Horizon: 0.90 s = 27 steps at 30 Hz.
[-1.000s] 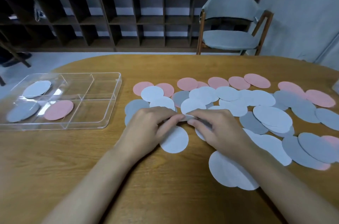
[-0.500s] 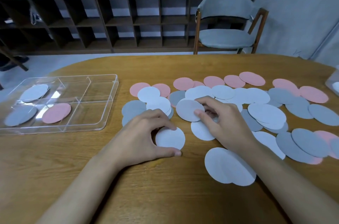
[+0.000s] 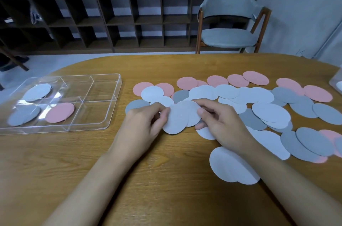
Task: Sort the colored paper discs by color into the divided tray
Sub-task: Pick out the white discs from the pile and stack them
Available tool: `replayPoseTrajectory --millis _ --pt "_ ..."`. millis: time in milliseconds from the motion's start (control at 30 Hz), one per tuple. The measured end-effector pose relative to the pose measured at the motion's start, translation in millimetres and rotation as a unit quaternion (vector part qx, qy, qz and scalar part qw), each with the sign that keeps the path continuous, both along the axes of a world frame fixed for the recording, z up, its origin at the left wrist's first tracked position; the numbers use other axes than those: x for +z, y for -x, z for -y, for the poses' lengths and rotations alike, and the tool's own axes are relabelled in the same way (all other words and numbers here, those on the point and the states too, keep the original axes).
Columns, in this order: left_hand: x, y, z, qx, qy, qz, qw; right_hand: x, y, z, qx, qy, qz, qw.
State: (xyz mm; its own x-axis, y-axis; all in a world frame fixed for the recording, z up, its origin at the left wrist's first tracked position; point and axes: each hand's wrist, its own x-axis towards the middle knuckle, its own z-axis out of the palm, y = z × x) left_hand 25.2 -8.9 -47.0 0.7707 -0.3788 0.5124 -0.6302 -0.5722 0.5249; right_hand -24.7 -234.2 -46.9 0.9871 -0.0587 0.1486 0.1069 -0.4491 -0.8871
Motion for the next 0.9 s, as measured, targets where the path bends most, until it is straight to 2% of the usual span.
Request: replayPoseTrajectory --millis 167,267,367,467,533,567,733,900 --pt "-5 -3 7 0.04 0.024 -0.024 0.999 7 0 -7 0.047 -0.142 -0.062 0.987" --pt "-7 -4 10 0.046 0.025 -0.025 0.998 6 0 -13 0.066 -0.162 -0.048 0.983" --pt "-6 -4 10 0.048 0.03 -0.022 0.998 2 -1 -11 0.033 -0.105 -0.025 0.994" --pt "-5 -9 6 0.04 0.041 -0.006 0.998 3 -1 0 -0.025 0.057 0.046 0.997" --pt "-8 -16 3 0.023 -0.013 -0.015 1.0 4 -1 6 -0.03 0.164 0.1 0.981" --pt "-9 -18 1 0.014 -0.049 -0.03 0.998 4 -2 7 -0.03 0.186 0.114 0.975" --pt "-11 -20 -1 0.008 -0.141 -0.086 0.986 0 -3 9 -0.03 0.219 0.134 0.966" --pt "-12 -22 -4 0.001 -0.14 -0.038 0.989 -1 -4 11 -0.033 0.21 0.125 0.969"
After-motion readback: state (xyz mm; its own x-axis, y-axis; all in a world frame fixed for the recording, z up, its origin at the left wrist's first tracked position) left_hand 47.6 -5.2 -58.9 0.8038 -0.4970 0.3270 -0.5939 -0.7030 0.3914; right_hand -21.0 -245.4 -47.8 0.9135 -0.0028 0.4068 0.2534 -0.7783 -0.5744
